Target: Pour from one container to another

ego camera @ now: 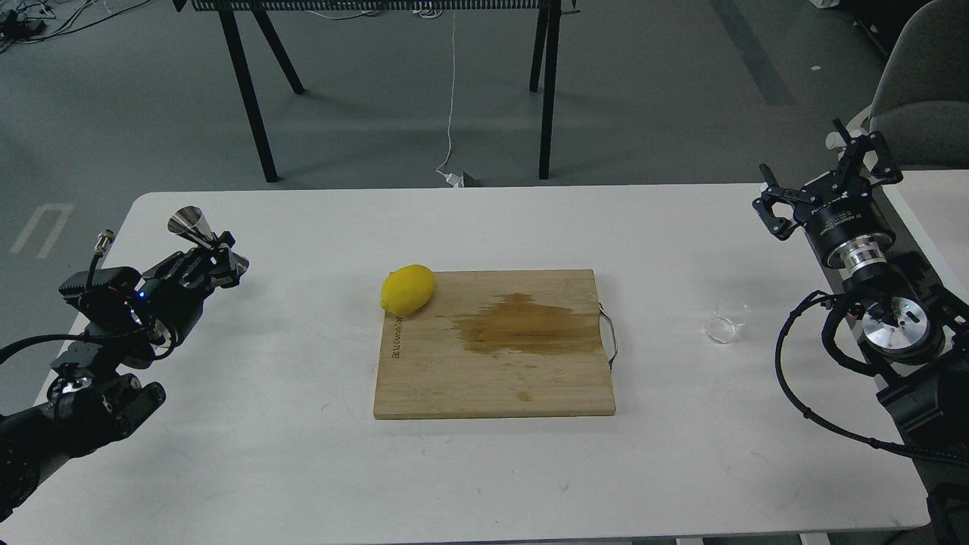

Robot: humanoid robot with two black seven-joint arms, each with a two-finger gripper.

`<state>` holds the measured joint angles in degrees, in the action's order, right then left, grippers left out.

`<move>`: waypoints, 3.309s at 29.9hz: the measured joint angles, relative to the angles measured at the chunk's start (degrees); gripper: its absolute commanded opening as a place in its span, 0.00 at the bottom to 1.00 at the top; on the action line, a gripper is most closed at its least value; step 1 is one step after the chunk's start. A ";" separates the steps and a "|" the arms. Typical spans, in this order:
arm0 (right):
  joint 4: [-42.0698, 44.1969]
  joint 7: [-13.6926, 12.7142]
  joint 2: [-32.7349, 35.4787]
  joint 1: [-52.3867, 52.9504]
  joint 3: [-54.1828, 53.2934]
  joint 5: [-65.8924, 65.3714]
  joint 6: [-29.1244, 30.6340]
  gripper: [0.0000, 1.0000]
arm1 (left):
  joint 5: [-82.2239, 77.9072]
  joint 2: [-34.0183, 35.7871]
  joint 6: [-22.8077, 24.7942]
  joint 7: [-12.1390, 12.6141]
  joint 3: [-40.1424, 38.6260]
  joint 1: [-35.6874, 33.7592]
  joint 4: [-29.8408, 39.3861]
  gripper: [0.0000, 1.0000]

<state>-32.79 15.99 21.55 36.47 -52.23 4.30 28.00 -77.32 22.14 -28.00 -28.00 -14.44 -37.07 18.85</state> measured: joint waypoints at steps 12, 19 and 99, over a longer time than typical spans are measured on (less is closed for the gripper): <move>0.00 -0.35 0.57 1.55 0.09 -0.09 0.00 1.00 | -0.02 -0.26 0.00 0.00 7.30 -10.76 6.40 0.16; 0.36 -0.58 0.60 1.96 0.12 -0.09 0.00 1.00 | -0.23 -1.17 0.00 0.00 11.43 -16.98 12.71 0.16; 4.40 -6.33 2.09 9.06 0.11 1.67 0.00 1.00 | -17.77 -22.14 0.00 0.00 18.66 -7.32 4.35 0.16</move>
<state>-28.39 9.67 23.65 45.53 -52.12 5.98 28.00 -95.09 0.00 -28.00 -28.00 4.22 -44.39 23.20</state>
